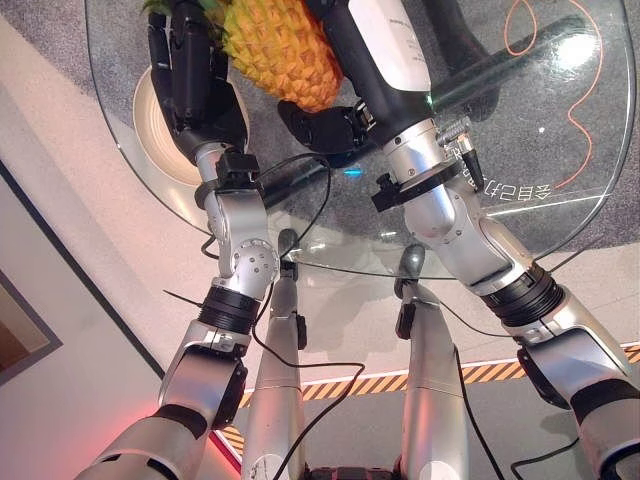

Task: Pick up the fruit to the plate

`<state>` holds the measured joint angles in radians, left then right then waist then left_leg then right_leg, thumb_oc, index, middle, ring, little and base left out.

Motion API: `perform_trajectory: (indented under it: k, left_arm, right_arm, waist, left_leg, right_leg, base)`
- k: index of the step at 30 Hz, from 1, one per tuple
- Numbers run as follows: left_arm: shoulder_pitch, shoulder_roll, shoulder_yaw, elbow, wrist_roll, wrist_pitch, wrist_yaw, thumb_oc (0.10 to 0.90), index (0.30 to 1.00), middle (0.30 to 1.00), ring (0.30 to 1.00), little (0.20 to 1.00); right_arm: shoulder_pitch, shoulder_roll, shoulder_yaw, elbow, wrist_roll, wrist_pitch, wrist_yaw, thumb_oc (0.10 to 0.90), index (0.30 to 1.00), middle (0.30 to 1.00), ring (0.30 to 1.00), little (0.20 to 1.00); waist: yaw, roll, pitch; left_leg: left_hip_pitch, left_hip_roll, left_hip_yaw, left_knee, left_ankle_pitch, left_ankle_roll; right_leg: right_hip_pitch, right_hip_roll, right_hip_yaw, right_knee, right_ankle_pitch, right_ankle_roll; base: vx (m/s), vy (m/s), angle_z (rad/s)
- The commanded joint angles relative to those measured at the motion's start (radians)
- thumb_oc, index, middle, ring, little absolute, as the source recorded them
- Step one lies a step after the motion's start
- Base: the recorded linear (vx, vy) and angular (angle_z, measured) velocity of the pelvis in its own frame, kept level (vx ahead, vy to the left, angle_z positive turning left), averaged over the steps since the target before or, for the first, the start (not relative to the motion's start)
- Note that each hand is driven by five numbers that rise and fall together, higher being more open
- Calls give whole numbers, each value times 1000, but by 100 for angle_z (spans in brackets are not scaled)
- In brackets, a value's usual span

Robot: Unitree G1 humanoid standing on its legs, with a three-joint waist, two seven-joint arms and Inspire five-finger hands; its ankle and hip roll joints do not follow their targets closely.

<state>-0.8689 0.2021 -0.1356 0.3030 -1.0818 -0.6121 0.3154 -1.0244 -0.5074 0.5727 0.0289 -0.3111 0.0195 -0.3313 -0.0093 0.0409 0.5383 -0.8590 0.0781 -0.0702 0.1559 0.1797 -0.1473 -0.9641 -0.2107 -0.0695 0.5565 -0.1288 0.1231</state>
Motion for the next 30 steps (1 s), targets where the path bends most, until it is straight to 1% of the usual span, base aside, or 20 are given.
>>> perform_trajectory:
  k: [1, 4, 7, 8, 9, 19, 20, 21, 25, 26, 27, 30]
  left_arm:
    - [-114, 76, 108, -37, 118, -168, 8, 100, 300, 300, 300, 200]
    - [-115, 76, 115, -33, 136, -186, 38, 100, 300, 300, 300, 200]
    - [-117, 79, 123, -32, 140, -199, 40, 100, 300, 300, 300, 200]
    - [-114, 78, 125, -29, 141, -204, 40, 100, 300, 300, 300, 200]
    - [-116, 80, 125, -29, 147, -209, 49, 100, 300, 300, 300, 200]
    - [-124, 87, 139, -37, 211, -231, 136, 100, 300, 300, 300, 200]
    - [-125, 87, 140, -35, 218, -232, 147, 100, 300, 300, 300, 200]
    - [-131, 89, 141, -36, 226, -232, 159, 100, 300, 300, 300, 200]
    - [-138, 97, 147, -24, 240, -238, 188, 100, 300, 300, 300, 200]
    - [-138, 99, 149, -21, 240, -240, 196, 100, 300, 300, 300, 200]
    - [-140, 101, 150, -19, 244, -243, 201, 100, 300, 300, 300, 200]
    - [-146, 102, 151, -11, 252, -251, 215, 100, 300, 300, 300, 200]
  right_arm:
    - [-77, -17, -162, -51, -12, -47, -121, 800, 900, 900, 900, 900]
    - [-76, -16, -164, -48, -12, -46, -118, 800, 900, 900, 900, 900]
    - [-79, -17, -162, -43, -15, -46, -117, 800, 900, 900, 900, 900]
    - [-78, -16, -159, -41, -14, -46, -116, 800, 900, 900, 900, 900]
    - [-81, -18, -157, -41, -14, -42, -116, 800, 900, 900, 900, 900]
    - [-78, -15, -157, -34, -17, -38, -115, 800, 900, 900, 900, 900]
    - [-78, -15, -156, -30, -16, -40, -116, 800, 900, 900, 900, 900]
    - [-82, -17, -156, -29, -15, -40, -118, 800, 900, 900, 900, 900]
    - [-89, -21, -153, -28, -10, -36, -122, 800, 900, 900, 900, 900]
    - [-89, -22, -152, -29, -7, -34, -121, 800, 900, 900, 900, 900]
    - [-90, -22, -153, -29, -8, -35, -121, 800, 900, 900, 900, 900]
    - [-93, -22, -152, -23, -8, -37, -121, 800, 900, 900, 900, 900]
  waist:
    - [-1, -42, -18]
    - [0, -42, -18]
    - [1, -40, -18]
    - [2, -40, -18]
    - [2, -39, -18]
    - [4, -38, -18]
    - [5, -38, -18]
    - [5, -38, -18]
    - [5, -39, -18]
    - [5, -38, -18]
    - [5, -38, -18]
    - [4, -39, -18]
  left_leg:
    - [17, -67, 37, 77, -100, 49]
    - [18, -66, 35, 77, -104, 49]
    - [12, -65, 36, 75, -100, 48]
    - [19, -64, 36, 78, -112, 47]
    - [13, -65, 36, 77, -102, 48]
    - [10, -63, 34, 79, -105, 46]
    - [18, -62, 35, 80, -116, 45]
    - [10, -63, 35, 77, -104, 46]
    - [7, -63, 34, 78, -104, 45]
    - [15, -61, 33, 80, -116, 43]
    - [7, -62, 33, 78, -106, 44]
    - [4, -63, 32, 77, -105, 44]
  right_leg:
    - [128, 83, -37, -309, 173, -1]
    - [129, 84, -37, -308, 168, -2]
    - [124, 83, -37, -309, 169, -3]
    - [130, 84, -37, -304, 157, -3]
    - [124, 83, -36, -307, 167, -4]
    - [122, 83, -36, -302, 159, -5]
    - [129, 84, -36, -300, 148, -5]
    - [123, 83, -37, -305, 158, -6]
    - [120, 84, -37, -304, 157, -6]
    - [126, 85, -36, -300, 145, -6]
    - [120, 85, -36, -303, 155, -7]
    - [117, 85, -35, -304, 155, -7]
  base:
    - [0, 0, 0]
    - [0, 0, 0]
    - [0, 0, 0]
    - [0, 0, 0]
    - [0, 0, 0]
    - [0, 0, 0]
    - [0, 0, 0]
    - [0, 0, 0]
    - [0, 0, 0]
    - [0, 0, 0]
    - [0, 0, 0]
    - [0, 0, 0]
